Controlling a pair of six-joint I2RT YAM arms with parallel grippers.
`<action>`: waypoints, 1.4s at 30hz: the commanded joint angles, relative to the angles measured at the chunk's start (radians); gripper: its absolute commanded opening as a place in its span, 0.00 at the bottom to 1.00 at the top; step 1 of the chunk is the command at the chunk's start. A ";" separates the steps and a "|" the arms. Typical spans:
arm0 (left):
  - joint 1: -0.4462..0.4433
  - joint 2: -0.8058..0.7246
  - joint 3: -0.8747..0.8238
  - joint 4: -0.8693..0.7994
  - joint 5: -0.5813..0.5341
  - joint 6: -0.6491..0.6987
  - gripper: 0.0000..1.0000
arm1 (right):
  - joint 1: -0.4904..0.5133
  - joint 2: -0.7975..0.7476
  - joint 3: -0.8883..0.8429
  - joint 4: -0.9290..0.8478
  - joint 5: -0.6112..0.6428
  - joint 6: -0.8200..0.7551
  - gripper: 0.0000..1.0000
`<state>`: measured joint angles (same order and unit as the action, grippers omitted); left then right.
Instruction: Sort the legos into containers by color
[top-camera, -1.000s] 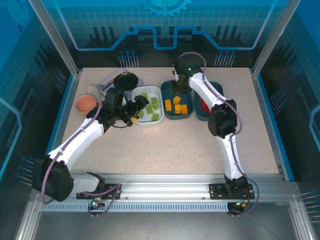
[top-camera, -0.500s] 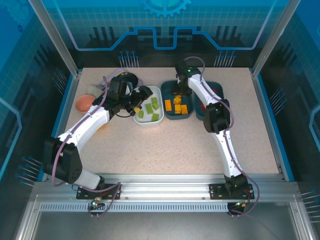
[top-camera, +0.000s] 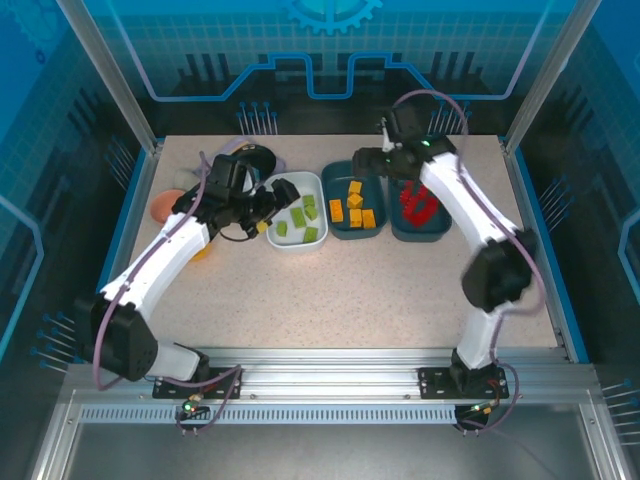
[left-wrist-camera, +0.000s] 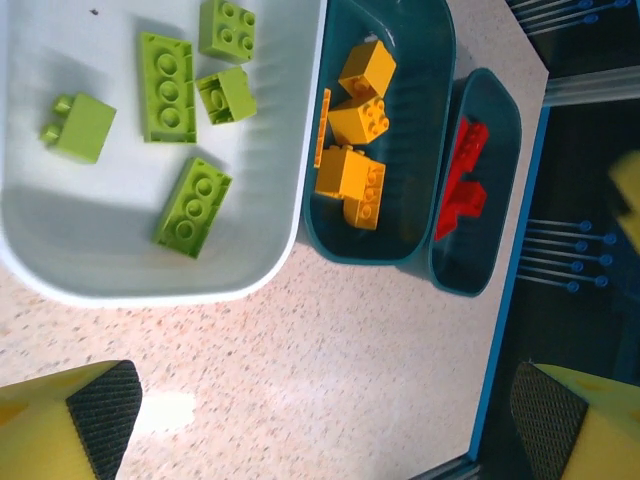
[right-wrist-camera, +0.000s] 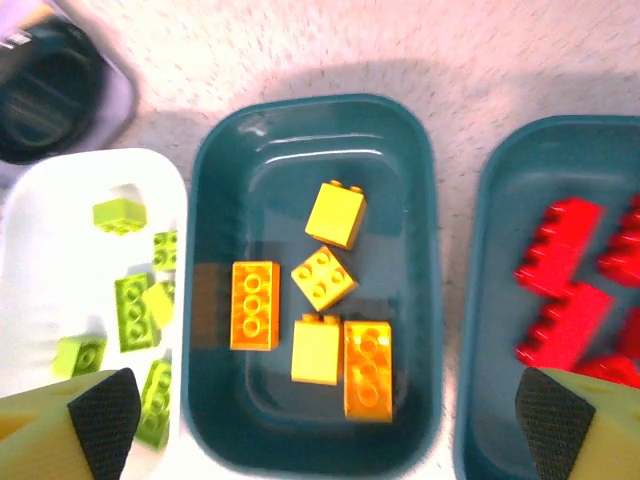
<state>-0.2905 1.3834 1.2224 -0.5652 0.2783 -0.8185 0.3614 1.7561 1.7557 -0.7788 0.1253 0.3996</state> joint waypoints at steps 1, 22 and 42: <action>0.010 -0.086 -0.002 -0.118 -0.028 0.116 0.99 | 0.011 -0.260 -0.268 0.150 0.064 -0.049 1.00; 0.063 -0.362 -0.584 0.260 -0.727 0.593 0.99 | -0.259 -0.779 -1.325 0.824 0.169 -0.256 1.00; 0.261 0.024 -0.735 1.125 -0.465 0.780 0.99 | -0.345 -0.269 -1.409 1.664 -0.074 -0.355 1.00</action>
<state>-0.0483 1.4372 0.5415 0.3752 -0.2413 -0.1001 0.0132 1.4643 0.3923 0.7029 0.0883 0.0685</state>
